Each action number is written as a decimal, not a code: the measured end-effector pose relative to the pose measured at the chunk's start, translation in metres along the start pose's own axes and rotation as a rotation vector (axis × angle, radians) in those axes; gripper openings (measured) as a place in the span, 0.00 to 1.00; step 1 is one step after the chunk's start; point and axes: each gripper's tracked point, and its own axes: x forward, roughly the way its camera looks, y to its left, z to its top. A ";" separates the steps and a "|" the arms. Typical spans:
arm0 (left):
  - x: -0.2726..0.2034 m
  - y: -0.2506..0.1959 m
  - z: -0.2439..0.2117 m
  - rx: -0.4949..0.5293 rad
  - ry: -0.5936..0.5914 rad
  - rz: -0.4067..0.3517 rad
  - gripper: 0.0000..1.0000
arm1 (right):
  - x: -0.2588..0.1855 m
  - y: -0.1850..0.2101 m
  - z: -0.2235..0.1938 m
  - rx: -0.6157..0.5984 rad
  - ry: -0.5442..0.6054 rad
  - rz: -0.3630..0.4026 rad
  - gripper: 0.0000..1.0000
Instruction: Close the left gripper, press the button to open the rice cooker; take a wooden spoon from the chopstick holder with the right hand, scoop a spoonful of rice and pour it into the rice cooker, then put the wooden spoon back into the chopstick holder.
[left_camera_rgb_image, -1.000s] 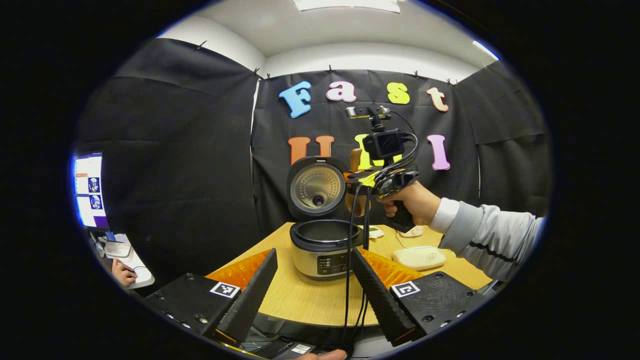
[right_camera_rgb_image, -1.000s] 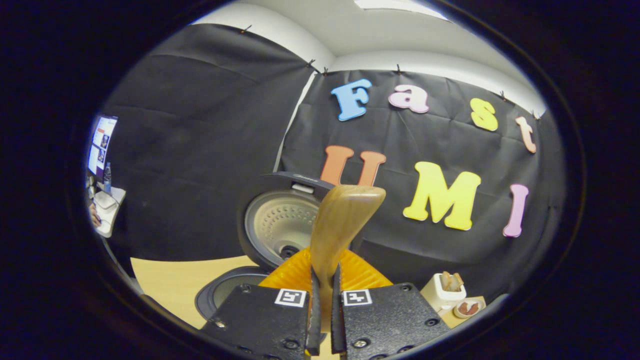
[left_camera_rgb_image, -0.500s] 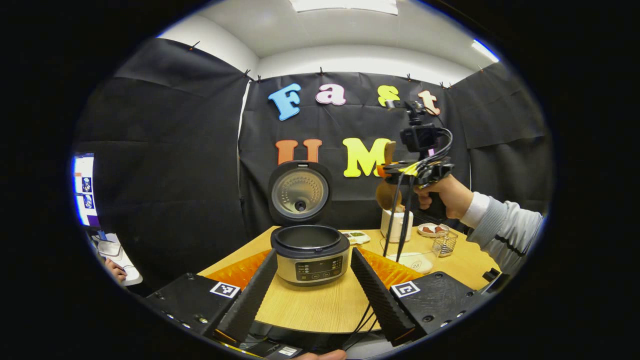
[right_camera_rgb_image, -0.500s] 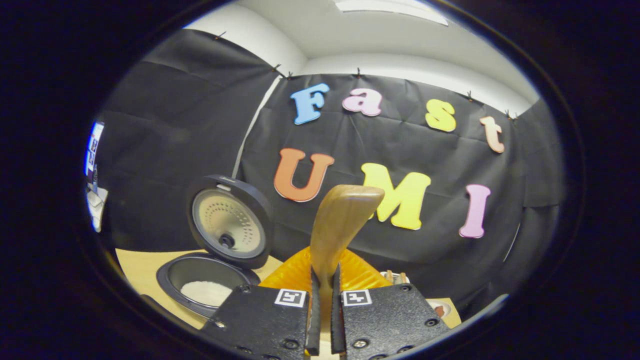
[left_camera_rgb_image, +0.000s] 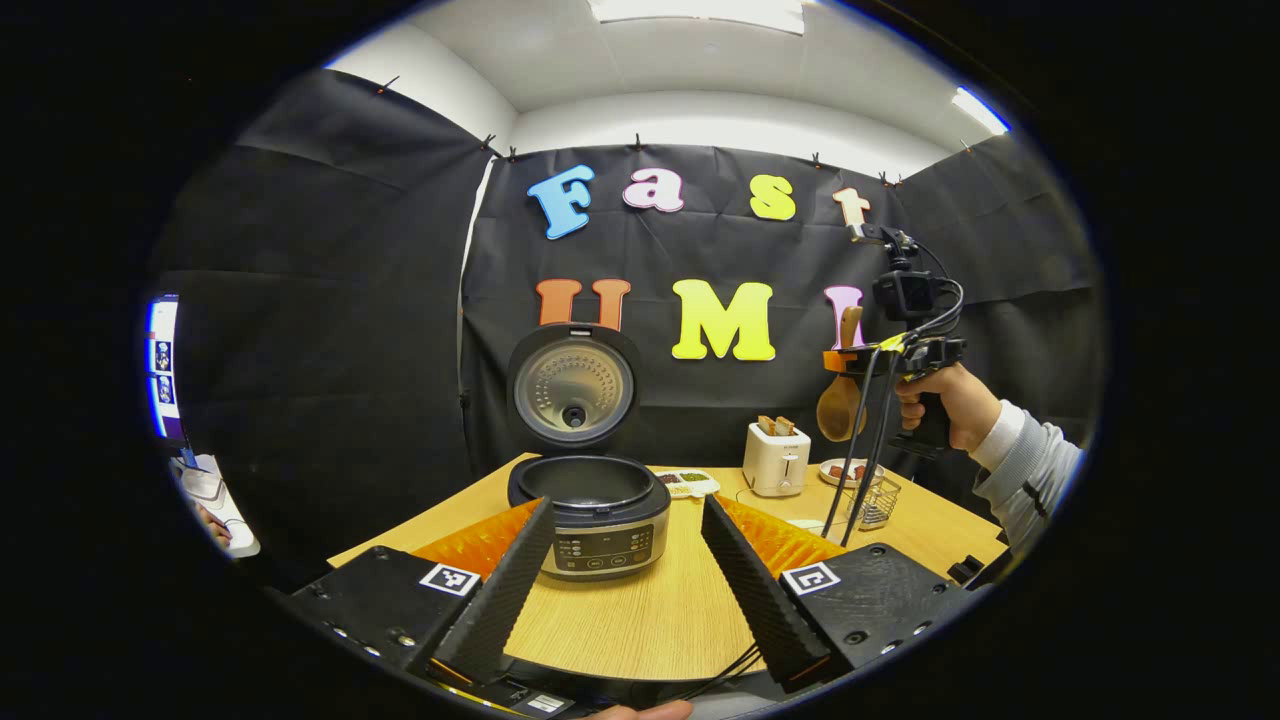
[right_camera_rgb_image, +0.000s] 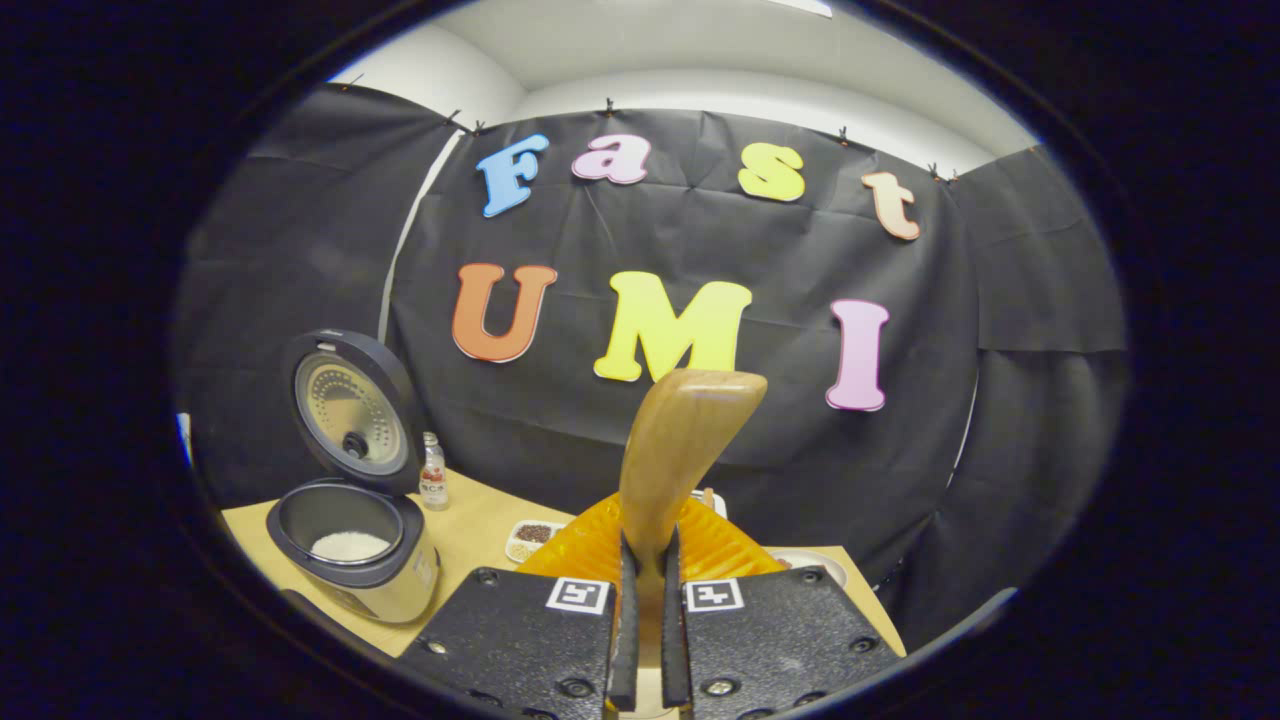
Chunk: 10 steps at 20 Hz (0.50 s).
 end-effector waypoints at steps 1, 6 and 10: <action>0.002 -0.003 -0.001 0.002 0.002 -0.005 0.94 | -0.001 -0.013 -0.005 0.015 0.008 -0.014 0.14; 0.013 -0.016 0.000 0.008 -0.006 -0.014 0.94 | 0.002 -0.072 -0.039 0.060 0.049 -0.095 0.15; 0.023 -0.027 0.000 -0.009 -0.006 -0.027 0.94 | 0.008 -0.112 -0.069 0.077 0.076 -0.143 0.14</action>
